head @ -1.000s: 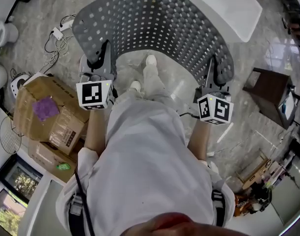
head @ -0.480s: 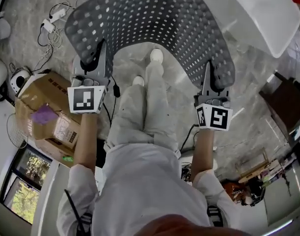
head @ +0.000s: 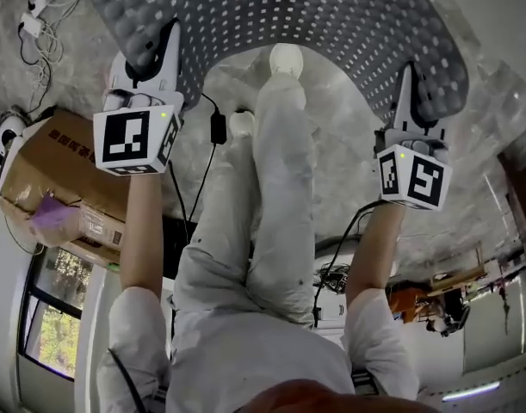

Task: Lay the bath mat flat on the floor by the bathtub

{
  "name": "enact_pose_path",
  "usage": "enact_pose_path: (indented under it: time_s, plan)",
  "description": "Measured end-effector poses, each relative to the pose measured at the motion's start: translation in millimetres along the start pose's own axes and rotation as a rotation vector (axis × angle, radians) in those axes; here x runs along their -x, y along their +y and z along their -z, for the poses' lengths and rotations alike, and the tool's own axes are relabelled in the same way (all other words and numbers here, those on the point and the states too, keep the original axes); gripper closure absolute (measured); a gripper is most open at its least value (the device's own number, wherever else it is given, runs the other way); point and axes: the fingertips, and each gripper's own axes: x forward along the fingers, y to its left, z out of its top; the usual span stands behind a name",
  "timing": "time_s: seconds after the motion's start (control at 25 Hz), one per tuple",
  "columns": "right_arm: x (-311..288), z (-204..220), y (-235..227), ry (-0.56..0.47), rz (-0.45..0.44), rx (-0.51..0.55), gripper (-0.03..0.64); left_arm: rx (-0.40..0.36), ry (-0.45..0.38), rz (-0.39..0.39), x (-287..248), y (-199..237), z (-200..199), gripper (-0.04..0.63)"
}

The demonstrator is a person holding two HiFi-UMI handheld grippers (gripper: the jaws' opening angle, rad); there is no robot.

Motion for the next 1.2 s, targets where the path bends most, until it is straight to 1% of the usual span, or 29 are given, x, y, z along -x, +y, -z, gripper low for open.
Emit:
enact_pose_path:
  time_s: [0.12, 0.2, 0.32, 0.44, 0.6, 0.76, 0.84, 1.0, 1.2]
  plan:
    - [10.4, -15.4, -6.9, 0.003, -0.004, 0.003, 0.594, -0.029, 0.021, 0.009, 9.9, -6.1, -20.4, 0.575]
    - [6.7, -10.7, -5.9, 0.011, -0.004, 0.030, 0.594, -0.028, 0.019, 0.027, -0.2, -9.7, -15.4, 0.575]
    - [-9.1, 14.9, 0.9, 0.041, -0.013, 0.027, 0.594, -0.007, 0.020, 0.052, -26.7, -11.9, 7.4, 0.577]
    - [-24.8, 37.2, 3.0, 0.080, -0.005, 0.017, 0.594, -0.002, 0.038, 0.062, -53.1, -10.5, 26.7, 0.577]
    - [-45.8, 57.4, -2.2, 0.165, 0.018, 0.081, 0.594, 0.008, 0.082, 0.100, -79.5, -11.5, 45.4, 0.578]
    - [-67.6, 67.3, -9.9, 0.200, 0.065, 0.148, 0.594, -0.022, 0.111, 0.141, -108.4, -4.9, 64.6, 0.577]
    - [-82.7, 75.8, -12.5, 0.218, 0.075, 0.173, 0.592, -0.017, 0.123, 0.151, -121.5, 6.2, 77.8, 0.577]
    - [-112.0, 97.8, -24.4, 0.288, 0.063, 0.202, 0.591, 0.030, 0.159, 0.169, -141.7, 27.4, 104.7, 0.577]
    - [-143.2, 129.0, -43.1, 0.344, 0.032, 0.186, 0.592, 0.042, 0.210, 0.200, -171.1, 39.7, 135.0, 0.575]
